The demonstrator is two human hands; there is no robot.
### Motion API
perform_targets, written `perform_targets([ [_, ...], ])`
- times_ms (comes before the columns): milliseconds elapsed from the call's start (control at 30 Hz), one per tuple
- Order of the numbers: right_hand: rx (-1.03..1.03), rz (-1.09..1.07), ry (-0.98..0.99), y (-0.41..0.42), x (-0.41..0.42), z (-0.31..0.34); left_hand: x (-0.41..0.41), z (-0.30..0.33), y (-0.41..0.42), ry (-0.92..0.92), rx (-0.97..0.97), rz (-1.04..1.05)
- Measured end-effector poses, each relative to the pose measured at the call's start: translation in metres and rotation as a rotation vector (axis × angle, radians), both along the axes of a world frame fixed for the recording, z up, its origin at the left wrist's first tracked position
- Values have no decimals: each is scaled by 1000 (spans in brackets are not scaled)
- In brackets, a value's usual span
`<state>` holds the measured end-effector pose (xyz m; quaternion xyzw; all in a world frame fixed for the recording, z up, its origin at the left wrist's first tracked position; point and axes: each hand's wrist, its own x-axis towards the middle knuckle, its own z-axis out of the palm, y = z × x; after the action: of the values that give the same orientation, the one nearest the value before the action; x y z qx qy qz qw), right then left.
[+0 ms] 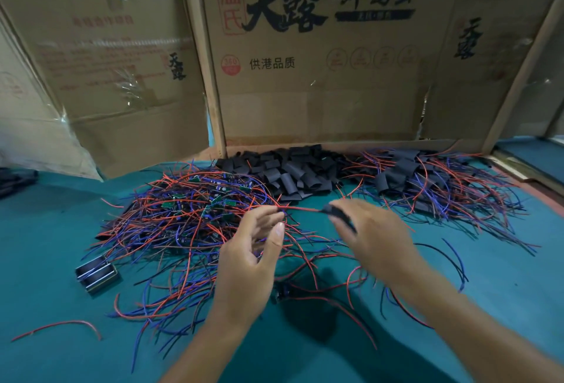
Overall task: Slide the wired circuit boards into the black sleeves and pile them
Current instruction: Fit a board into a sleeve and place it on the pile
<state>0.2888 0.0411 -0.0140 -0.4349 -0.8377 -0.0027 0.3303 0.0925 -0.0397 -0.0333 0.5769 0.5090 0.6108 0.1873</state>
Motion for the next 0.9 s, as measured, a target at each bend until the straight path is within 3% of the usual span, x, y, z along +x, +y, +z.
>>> perform_targets([
  [200,120,-380,-358,117,63,44,-21,-2,5,528,100,317],
  [300,74,-567,-414,154,77,50,-23,-3,9,691,168,394],
  [500,-270,-138,-355,160,-26,5,-37,-11,16,774,215,448],
  [633,-364,-261,-289,170,-72,-19,-51,-10,16,729,156,546],
  [767,-278,-354,-287,175,-82,-28,-68,-9,17,663,62,576],
  [900,-299,-325,-163,162,-75,-19,-65,-11,21,714,-11,534],
])
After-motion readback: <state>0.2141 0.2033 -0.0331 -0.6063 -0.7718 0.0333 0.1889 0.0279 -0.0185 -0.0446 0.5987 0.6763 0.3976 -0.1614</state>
